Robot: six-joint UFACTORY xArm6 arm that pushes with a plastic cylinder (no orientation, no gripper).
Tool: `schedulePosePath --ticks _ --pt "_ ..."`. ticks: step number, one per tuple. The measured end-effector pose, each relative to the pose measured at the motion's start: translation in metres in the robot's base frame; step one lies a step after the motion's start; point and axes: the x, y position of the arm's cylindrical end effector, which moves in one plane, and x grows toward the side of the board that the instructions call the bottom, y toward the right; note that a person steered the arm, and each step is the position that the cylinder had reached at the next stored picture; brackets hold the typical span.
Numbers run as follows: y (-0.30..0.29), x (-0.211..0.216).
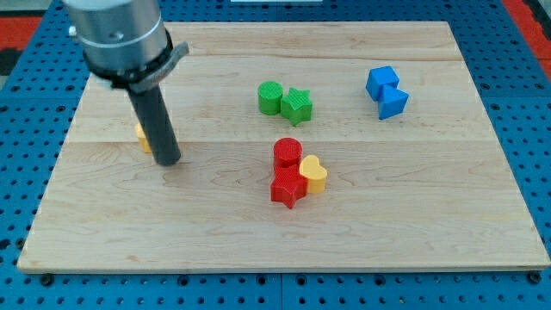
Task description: Place the yellow heart on top of the yellow hexagon
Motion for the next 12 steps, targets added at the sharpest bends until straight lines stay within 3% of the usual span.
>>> schedulePosePath --ticks 1,2,6,7,9,10,11,12 --pt "0.036 0.055" --pt "0.098 0.058" --pt "0.284 -0.037" --pt "0.304 -0.055" --pt "0.21 -0.022" --pt "0.206 -0.04" --pt "0.253 -0.061" --pt "0.235 -0.067"
